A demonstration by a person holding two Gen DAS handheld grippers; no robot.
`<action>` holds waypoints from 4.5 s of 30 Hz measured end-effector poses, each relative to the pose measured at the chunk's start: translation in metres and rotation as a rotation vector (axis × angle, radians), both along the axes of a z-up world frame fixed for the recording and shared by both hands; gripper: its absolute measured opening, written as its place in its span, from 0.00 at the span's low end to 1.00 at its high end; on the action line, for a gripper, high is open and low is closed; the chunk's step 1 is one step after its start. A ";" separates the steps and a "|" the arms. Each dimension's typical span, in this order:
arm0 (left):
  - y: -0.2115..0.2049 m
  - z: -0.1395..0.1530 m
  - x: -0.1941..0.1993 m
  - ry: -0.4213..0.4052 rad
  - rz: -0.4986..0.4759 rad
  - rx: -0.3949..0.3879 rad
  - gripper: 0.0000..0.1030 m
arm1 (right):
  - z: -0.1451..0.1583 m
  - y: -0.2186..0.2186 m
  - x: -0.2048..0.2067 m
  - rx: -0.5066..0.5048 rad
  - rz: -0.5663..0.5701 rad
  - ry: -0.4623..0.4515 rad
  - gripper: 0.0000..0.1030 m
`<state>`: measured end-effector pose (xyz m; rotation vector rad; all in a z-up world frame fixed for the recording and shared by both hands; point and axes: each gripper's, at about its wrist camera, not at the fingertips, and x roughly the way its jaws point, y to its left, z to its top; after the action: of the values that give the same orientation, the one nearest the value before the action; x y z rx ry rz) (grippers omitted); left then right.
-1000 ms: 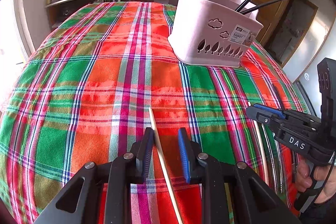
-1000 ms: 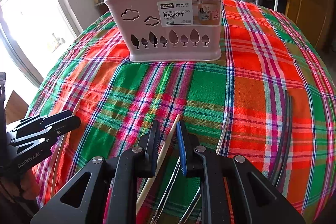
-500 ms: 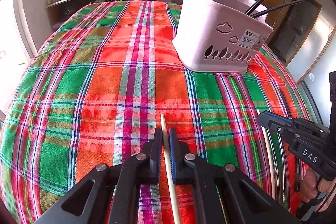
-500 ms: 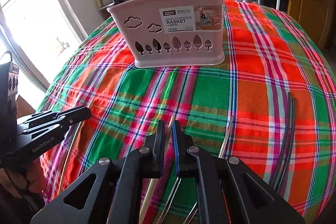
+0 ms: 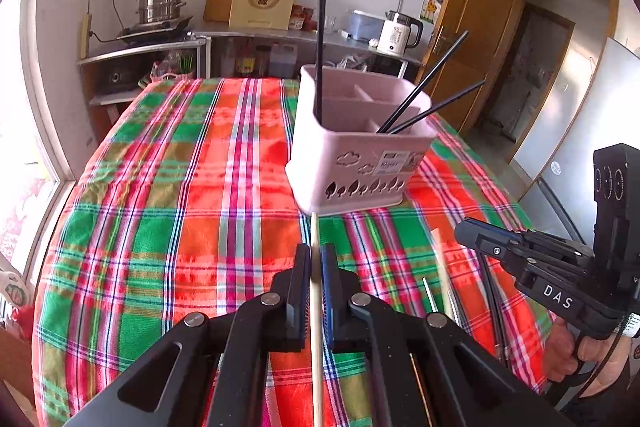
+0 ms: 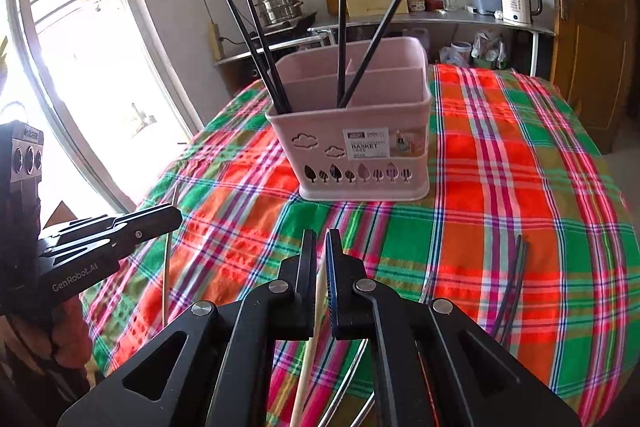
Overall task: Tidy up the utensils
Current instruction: 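Lift the wooden chopstick with both tools and carry it toward the pink basket, then lower the wooden chopstick into a basket compartment and open both tools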
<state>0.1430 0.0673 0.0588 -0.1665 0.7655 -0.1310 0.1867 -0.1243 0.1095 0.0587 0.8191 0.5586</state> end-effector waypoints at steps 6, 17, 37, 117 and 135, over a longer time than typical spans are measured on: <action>-0.006 0.033 -0.010 -0.076 -0.015 0.012 0.05 | 0.028 -0.007 -0.008 0.019 0.003 -0.077 0.02; -0.003 0.040 -0.021 -0.082 -0.023 -0.005 0.05 | -0.046 0.006 0.016 -0.105 0.029 0.108 0.10; 0.000 0.041 -0.022 -0.096 -0.025 -0.001 0.05 | -0.089 0.033 0.043 -0.197 0.038 0.219 0.07; -0.021 0.130 0.139 -0.267 -0.048 0.032 0.05 | 0.115 0.018 0.087 0.080 -0.018 -0.346 0.04; -0.024 0.073 0.132 -0.153 -0.090 0.010 0.05 | 0.085 0.017 0.084 0.017 0.002 -0.245 0.07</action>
<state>0.2755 0.0430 0.1319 -0.1112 0.6208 -0.2233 0.2703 -0.1078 0.1949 0.0047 0.5754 0.5623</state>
